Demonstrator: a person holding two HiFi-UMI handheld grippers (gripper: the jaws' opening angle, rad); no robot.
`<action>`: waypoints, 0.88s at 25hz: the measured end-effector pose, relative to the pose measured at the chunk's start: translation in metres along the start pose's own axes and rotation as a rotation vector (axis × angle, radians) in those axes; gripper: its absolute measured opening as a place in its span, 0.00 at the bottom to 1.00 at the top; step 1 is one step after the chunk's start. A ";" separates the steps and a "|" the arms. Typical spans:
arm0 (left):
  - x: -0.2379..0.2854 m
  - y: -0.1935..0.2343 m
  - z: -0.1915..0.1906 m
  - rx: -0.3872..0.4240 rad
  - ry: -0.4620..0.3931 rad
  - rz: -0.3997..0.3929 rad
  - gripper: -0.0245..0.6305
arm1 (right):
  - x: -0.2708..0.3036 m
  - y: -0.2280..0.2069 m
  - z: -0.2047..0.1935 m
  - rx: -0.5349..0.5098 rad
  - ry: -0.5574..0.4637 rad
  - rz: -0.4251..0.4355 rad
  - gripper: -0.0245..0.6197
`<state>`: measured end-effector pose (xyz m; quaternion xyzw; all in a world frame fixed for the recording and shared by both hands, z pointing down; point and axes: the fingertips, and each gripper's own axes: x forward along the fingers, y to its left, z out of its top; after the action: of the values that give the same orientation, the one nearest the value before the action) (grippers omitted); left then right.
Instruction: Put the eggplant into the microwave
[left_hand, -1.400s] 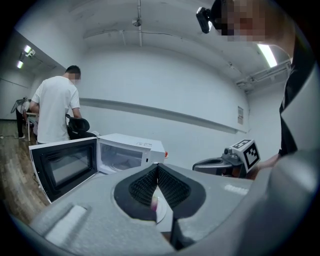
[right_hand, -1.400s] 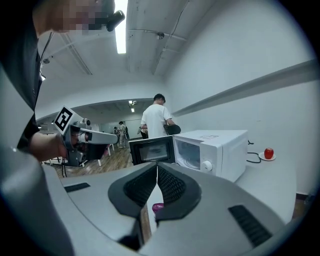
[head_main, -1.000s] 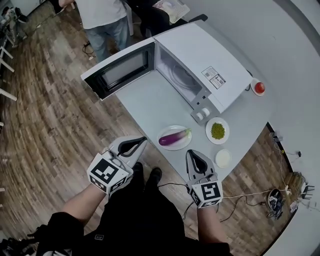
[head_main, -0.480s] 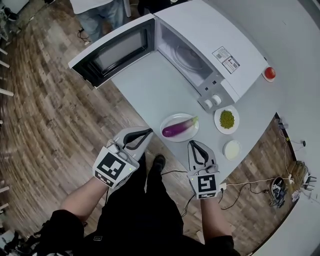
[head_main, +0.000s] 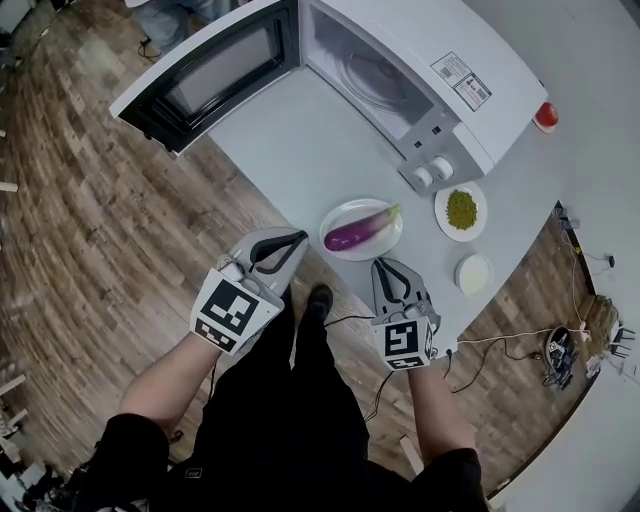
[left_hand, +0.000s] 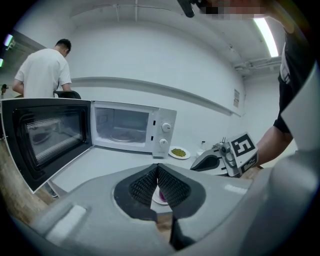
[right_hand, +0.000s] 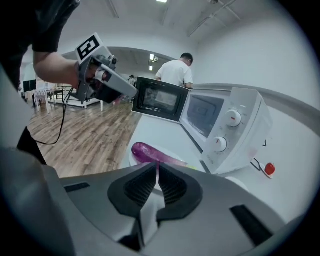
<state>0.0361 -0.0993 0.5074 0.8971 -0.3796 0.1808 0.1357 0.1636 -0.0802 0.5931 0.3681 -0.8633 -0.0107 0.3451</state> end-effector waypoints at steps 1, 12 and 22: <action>0.002 0.000 0.000 0.003 0.002 -0.003 0.05 | 0.001 0.001 -0.002 -0.019 0.008 0.000 0.07; 0.016 0.004 -0.010 -0.003 0.011 -0.011 0.05 | 0.023 0.016 -0.026 -0.301 0.095 0.013 0.07; 0.017 0.017 -0.019 -0.025 0.026 0.015 0.05 | 0.032 0.018 -0.037 -0.457 0.136 0.031 0.16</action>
<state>0.0309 -0.1144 0.5333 0.8899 -0.3869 0.1888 0.1504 0.1596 -0.0790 0.6448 0.2669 -0.8188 -0.1759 0.4769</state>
